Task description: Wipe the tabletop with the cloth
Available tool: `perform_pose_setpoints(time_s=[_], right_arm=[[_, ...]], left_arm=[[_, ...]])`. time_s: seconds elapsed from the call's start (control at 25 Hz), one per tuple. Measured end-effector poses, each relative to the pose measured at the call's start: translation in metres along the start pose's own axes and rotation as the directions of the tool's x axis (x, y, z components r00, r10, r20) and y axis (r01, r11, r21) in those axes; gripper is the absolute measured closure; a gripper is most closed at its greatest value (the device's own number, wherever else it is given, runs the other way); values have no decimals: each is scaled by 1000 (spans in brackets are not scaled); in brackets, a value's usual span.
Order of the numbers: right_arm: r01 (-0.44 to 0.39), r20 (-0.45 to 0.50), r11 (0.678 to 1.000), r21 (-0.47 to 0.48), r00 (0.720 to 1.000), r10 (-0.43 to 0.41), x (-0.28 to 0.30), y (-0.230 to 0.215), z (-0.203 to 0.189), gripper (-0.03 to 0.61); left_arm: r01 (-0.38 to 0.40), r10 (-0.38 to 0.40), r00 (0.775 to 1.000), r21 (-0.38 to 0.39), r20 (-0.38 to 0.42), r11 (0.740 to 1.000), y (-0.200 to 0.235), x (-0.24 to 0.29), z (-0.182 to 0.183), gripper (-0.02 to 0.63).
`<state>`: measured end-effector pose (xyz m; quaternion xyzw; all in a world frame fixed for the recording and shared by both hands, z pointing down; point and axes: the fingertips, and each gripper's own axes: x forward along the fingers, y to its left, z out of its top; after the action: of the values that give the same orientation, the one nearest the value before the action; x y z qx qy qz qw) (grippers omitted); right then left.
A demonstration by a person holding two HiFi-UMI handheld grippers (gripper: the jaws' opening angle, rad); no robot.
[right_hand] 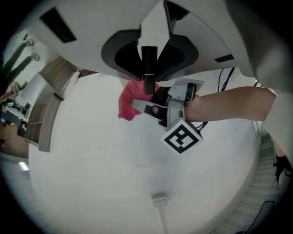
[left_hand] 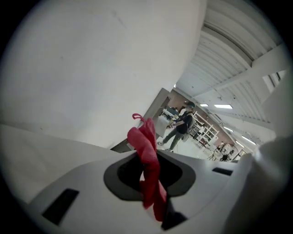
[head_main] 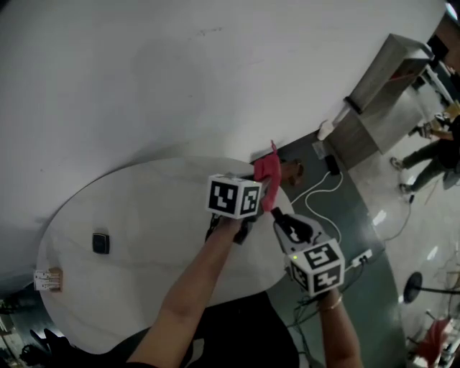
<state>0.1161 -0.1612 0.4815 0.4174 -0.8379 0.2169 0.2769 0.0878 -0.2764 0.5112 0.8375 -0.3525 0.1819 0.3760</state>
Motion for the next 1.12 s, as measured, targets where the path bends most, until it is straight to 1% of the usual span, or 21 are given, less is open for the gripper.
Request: perform_pose_setpoints(time_s=[0.08,0.2,0.28,0.32,0.48,0.68,0.8,0.96,1.12], right_arm=[[23,-5,1000,16,1000,-23,-8,-6,-8,486],[37,-15,999,26,999,-37,-14,-10,-16,486],[31,-14,999,22,999,-30,-13,-6,-15,486],[22,-12,1000,18,1000,-22,-11,-2,-13,486],[-29,-13,999,-25,1000,29,3,16,-4,486],[-113,-30,990,-83,993,111,27,57,12,486],[-151,-46,980,-126,988,146,42,81,14,486],[-184,-55,970,-159,983,178,56,110,17,486],[-189,-47,969,-157,982,184,55,132,16,486]], left_arm=[[-27,31,997,61,-70,998,-10,25,-12,552],[-70,92,984,143,-155,987,-4,39,-28,552],[-103,134,975,172,-180,980,10,31,-38,552],[-118,149,972,171,-180,978,18,23,-42,552],[-197,215,966,128,-147,972,54,-20,-52,552],[-317,321,942,57,-98,947,109,-85,-66,552],[-386,387,919,18,-75,922,137,-125,-79,552],[-464,462,886,-45,-49,885,174,-176,-98,552],[-541,540,841,-85,-37,836,203,-224,-117,552]])
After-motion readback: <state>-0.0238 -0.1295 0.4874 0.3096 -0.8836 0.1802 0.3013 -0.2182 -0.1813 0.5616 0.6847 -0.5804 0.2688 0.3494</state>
